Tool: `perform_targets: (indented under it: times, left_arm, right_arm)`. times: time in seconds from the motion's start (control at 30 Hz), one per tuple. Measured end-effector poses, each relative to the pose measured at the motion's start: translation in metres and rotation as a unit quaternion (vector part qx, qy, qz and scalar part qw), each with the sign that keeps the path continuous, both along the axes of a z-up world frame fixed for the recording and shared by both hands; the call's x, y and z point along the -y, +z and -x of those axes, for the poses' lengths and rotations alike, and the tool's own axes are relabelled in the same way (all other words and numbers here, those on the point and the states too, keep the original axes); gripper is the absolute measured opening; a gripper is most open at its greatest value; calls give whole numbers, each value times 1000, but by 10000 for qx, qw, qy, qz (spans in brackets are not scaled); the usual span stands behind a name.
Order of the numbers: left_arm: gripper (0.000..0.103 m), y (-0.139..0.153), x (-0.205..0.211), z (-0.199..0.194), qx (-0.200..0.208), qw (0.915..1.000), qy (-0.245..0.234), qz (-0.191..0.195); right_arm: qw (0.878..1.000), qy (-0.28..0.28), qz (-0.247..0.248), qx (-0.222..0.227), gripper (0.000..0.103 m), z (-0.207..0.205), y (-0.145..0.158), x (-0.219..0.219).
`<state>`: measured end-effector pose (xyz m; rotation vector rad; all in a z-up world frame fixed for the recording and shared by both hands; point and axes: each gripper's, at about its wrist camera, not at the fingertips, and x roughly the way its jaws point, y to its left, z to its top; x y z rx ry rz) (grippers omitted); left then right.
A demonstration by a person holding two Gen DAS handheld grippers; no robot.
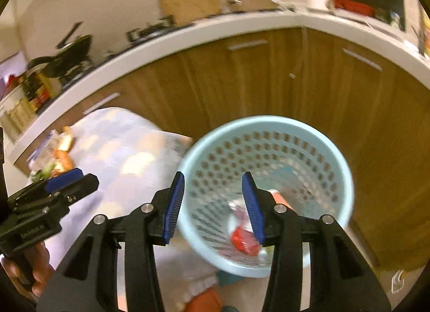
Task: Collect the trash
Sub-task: 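Carry napkin and bok choy over the basket and open both tools to drop them, then move left tool to the orange snack packet while right tool reaches the green leaves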
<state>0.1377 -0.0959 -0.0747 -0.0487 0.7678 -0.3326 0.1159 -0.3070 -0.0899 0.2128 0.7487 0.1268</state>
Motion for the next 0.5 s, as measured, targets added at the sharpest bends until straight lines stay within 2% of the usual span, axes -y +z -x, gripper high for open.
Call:
perform_targets:
  times: [0.27, 0.5]
  left_arm:
    - [58, 25, -112, 40, 245, 9936, 1061, 286]
    - [58, 17, -201, 76, 127, 9806, 1919, 379]
  right_arm:
    - [9941, 1044, 42, 275, 41, 1, 22, -106]
    - [9871, 1537, 163, 406, 39, -10, 25, -180]
